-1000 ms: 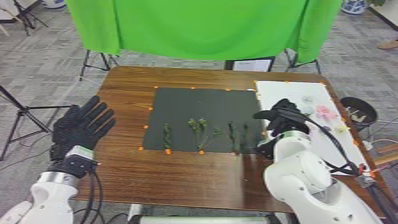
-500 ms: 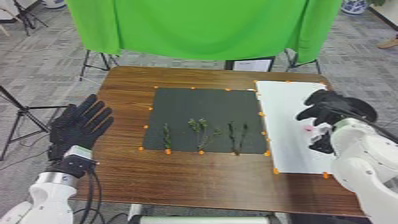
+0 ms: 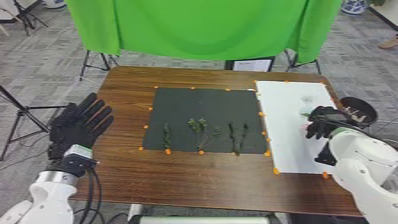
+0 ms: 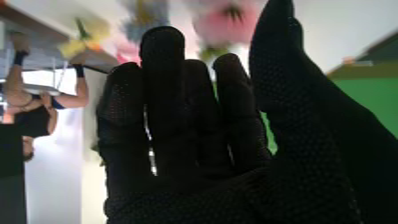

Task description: Arrange flowers

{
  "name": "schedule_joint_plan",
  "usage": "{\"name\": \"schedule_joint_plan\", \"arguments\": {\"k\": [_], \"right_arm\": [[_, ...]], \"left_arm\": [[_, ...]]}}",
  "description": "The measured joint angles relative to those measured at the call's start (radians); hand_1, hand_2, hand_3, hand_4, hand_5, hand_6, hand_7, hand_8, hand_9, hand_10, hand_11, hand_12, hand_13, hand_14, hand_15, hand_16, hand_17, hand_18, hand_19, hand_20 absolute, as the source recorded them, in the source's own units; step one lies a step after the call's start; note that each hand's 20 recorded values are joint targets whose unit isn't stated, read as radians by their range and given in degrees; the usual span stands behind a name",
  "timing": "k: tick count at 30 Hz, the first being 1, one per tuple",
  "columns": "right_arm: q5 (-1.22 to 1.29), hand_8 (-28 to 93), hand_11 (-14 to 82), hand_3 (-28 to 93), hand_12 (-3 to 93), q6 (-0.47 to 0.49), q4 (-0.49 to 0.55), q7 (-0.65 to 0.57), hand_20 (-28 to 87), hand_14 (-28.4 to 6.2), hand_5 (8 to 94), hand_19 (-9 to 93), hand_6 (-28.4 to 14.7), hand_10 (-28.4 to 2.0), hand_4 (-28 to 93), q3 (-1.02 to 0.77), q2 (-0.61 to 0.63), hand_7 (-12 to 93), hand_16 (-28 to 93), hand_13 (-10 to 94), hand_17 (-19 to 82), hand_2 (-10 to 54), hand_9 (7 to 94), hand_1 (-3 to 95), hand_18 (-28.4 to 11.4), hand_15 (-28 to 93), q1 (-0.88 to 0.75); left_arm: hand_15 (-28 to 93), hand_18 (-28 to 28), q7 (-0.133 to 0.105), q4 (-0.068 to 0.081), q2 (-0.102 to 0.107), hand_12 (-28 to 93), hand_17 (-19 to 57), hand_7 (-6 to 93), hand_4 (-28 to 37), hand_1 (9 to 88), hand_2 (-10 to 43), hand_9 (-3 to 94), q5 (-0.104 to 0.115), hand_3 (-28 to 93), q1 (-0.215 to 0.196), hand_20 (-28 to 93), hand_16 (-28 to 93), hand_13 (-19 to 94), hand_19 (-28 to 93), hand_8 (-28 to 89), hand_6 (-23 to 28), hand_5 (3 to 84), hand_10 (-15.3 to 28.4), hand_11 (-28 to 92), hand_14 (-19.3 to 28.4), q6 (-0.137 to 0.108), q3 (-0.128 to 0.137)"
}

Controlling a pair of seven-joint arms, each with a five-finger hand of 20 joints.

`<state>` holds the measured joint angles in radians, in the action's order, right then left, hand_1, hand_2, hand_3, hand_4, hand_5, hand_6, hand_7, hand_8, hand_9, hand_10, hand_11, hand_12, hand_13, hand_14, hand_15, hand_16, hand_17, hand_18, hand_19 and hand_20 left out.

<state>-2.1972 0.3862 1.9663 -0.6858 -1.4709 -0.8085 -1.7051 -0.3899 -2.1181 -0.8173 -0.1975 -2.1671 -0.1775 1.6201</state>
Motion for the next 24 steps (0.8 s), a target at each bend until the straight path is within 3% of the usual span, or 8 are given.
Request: {"name": "schedule_joint_plan", "arguments": {"k": [3, 6, 8, 14, 20, 24], "right_arm": [[0.0, -15, 12.4, 75, 14.0, -0.01, -0.028, -0.007, 38, -10.5, 50.9, 80, -1.2, -9.1, -28, 0.023, -0.003, 20, 34, 59, 36, -9.5, 52.9, 51.2, -20.3, 55, 0.0], [-0.001, -15, 13.5, 69, 14.4, -0.034, -0.046, -0.007, 38, -9.8, 59.1, 80, 1.4, -8.5, -28, 0.044, -0.005, 22, 40, 63, 37, -9.5, 61.3, 55.9, -19.7, 54, 0.0], [-0.002, -9, 14.0, 68, 15.1, -0.068, -0.048, -0.009, 38, -9.9, 62.9, 80, 1.7, -8.4, -28, 0.053, -0.006, 24, 41, 65, 37, -9.5, 65.8, 56.7, -19.5, 54, 0.0], [-0.01, -2, 5.0, 64, 28.2, -0.171, -0.053, -0.014, 39, -9.5, 73.3, 81, 2.8, -6.8, -28, 0.074, -0.005, 31, 40, 69, 39, -8.7, 78.7, 60.3, -19.2, 55, -0.006], [-0.033, 1, 4.7, 66, 31.5, -0.235, -0.049, -0.029, 39, -9.5, 73.5, 81, 2.1, -6.7, -28, 0.094, -0.003, 33, 41, 69, 39, -8.1, 81.1, 59.7, -19.4, 54, -0.019], [-0.061, 1, 4.5, 67, 31.8, -0.264, -0.003, -0.064, 39, -9.4, 73.9, 81, 1.8, -7.0, -28, 0.107, 0.0, 32, 42, 69, 39, -8.2, 81.6, 59.3, -19.4, 54, -0.029]], "left_arm": [[27, 12.5, -0.009, 0.001, 0.003, 11, -4.8, 8.9, -28.3, 26.2, 12.7, 31.8, 0.0, 74, 0.01, 8, -6, 21, 28, -7, 8.7, 40.4, 14.8, 15, 15.3, -0.003, -0.002], [27, 12.5, -0.018, 0.001, 0.006, 11, -4.8, 8.9, -28.3, 26.3, 12.7, 31.9, 0.0, 74, 0.018, 8, -6, 21, 28, -7, 8.7, 40.4, 14.9, 15, 15.2, -0.004, -0.002], [27, 12.4, -0.021, 0.001, 0.008, 10, -4.7, 8.7, -28.3, 26.4, 12.8, 31.7, 0.0, 74, 0.022, 8, -6, 21, 28, -7, 8.6, 40.4, 14.8, 15, 14.9, -0.006, -0.002], [23, 12.2, -0.027, 0.006, 0.018, 10, -4.6, 7.4, -28.3, 26.2, 12.9, 30.9, -0.01, 74, 0.043, 8, -7, 19, 28, -7, 8.2, 39.4, 14.4, 14, 13.4, -0.022, -0.007], [23, 12.2, -0.038, 0.022, 0.029, 10, -4.6, 7.2, -28.3, 26.0, 13.0, 30.6, -0.015, 74, 0.076, 8, -6, 19, 28, -7, 8.1, 39.3, 14.3, 14, 13.2, -0.028, -0.016], [23, 12.2, -0.037, 0.022, 0.027, 10, -4.7, 7.2, -28.3, 25.9, 13.0, 30.5, -0.021, 74, 0.064, 8, -6, 19, 28, -7, 8.0, 39.2, 14.3, 14, 13.3, -0.026, 0.015]]}}
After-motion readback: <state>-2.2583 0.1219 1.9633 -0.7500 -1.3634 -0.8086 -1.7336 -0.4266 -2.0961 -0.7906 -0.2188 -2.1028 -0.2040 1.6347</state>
